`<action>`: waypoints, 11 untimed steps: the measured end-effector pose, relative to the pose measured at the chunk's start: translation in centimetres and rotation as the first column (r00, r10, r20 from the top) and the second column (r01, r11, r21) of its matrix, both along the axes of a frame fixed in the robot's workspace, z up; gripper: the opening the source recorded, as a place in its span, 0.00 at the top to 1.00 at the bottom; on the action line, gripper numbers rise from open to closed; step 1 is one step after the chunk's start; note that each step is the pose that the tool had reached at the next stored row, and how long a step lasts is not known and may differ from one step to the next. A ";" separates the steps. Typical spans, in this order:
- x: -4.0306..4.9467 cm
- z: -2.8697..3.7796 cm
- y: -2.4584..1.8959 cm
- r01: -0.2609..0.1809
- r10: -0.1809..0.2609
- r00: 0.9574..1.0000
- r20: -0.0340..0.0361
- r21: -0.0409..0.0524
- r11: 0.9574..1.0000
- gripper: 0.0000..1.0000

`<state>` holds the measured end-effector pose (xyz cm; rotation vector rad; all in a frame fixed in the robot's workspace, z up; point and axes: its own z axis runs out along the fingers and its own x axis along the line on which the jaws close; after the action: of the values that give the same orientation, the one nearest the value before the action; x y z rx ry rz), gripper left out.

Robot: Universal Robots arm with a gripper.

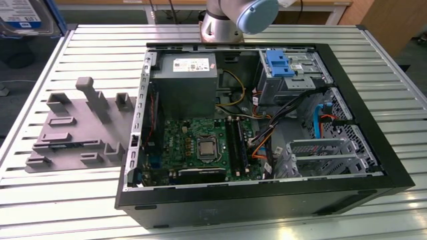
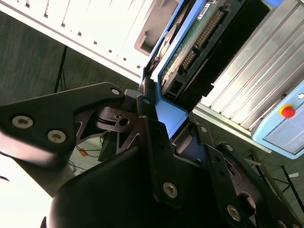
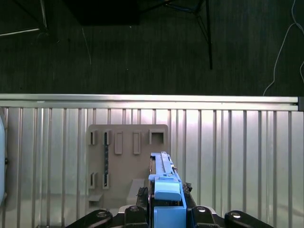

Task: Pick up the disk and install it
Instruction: 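Pick up the disk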

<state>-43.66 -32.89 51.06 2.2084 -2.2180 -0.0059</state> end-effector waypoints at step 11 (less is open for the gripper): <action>0.66 0.00 0.00 0.000 0.000 1.000 0.000 0.000 1.000 0.64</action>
<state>-43.00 -32.89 51.06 2.2085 -2.2179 -0.0059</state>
